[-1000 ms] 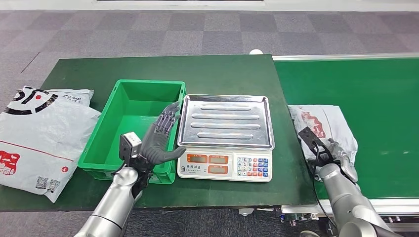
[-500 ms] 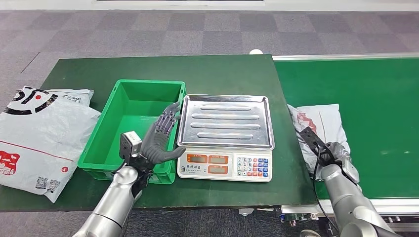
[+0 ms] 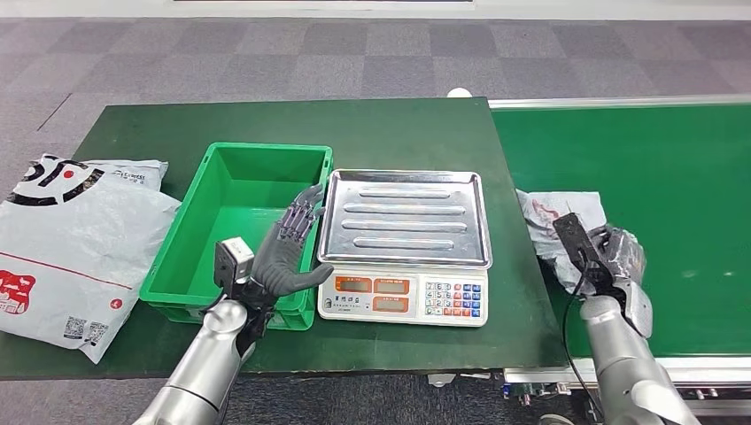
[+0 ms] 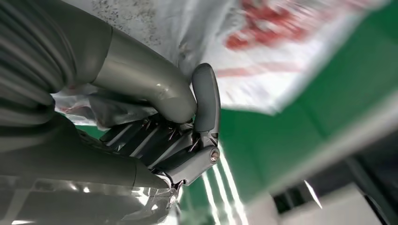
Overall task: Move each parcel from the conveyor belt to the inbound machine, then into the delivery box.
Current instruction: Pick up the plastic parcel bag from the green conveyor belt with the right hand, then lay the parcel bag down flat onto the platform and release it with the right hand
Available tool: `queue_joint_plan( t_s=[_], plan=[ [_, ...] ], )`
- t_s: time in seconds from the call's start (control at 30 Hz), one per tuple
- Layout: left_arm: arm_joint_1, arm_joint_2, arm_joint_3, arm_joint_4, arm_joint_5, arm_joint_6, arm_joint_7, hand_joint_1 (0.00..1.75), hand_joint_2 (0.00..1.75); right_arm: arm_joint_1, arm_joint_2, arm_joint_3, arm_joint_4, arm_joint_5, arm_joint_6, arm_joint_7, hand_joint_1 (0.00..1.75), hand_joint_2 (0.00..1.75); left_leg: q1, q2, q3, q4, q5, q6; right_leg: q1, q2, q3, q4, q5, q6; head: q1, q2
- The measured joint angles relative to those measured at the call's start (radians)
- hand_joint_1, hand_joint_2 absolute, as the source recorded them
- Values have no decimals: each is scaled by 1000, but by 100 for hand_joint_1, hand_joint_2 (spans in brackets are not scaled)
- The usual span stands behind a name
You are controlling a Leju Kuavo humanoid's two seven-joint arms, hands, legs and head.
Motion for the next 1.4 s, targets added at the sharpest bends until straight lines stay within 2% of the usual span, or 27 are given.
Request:
queue_joint_plan(
  t_s=[0.17,0.27,0.33,0.43,0.57,0.83,1.07,1.17,1.27,1.4],
  plan=[
    [7,-6,0,-11,-1,-3,0,0,175,72,41,-23,-179,-167,-153,-274,175,175,0,-1,0,0,0,0,0,-1,0,0,0,0,0,0],
    [7,-14,0,-13,-1,0,0,0,175,117,60,-30,-284,-311,-168,-398,175,175,0,0,-1,0,0,0,0,0,-1,0,0,0,0,0],
    [7,-19,0,-14,-1,4,0,0,175,144,69,-25,-363,-414,-170,-438,175,175,0,0,-1,0,0,0,0,0,-1,0,0,0,0,0],
    [5,-27,0,-14,0,6,0,0,175,163,76,6,-479,-490,-190,-450,175,175,-1,1,-2,0,0,0,-1,0,-2,0,0,0,0,0],
    [-1,-43,-1,-14,1,6,0,0,175,149,78,90,-606,-501,-232,-454,175,175,-1,2,-2,0,0,0,-1,2,-3,0,1,0,0,0],
    [-8,-62,-3,-14,1,6,0,0,175,86,95,213,-670,-488,-247,-455,175,175,0,2,-2,0,1,0,0,2,-3,0,1,0,0,0],
    [-9,-75,-10,-9,3,6,0,0,175,49,115,303,-632,-448,-262,-454,175,175,0,2,-3,0,1,0,0,2,-3,0,1,0,0,0],
    [-10,-80,-12,0,6,7,0,0,175,19,119,344,-572,-390,-230,-454,175,175,0,2,-3,0,1,0,0,3,-3,0,1,0,0,0],
    [-11,-85,-20,10,9,10,0,0,175,-12,127,430,-475,-274,-186,-454,175,175,0,3,-2,0,1,-1,0,4,-3,0,1,0,0,0],
    [-14,-90,-28,19,14,15,0,0,175,-57,164,583,-304,-150,-165,-454,175,175,1,4,-2,0,1,-2,1,5,-3,0,2,-1,0,0]
  ],
)
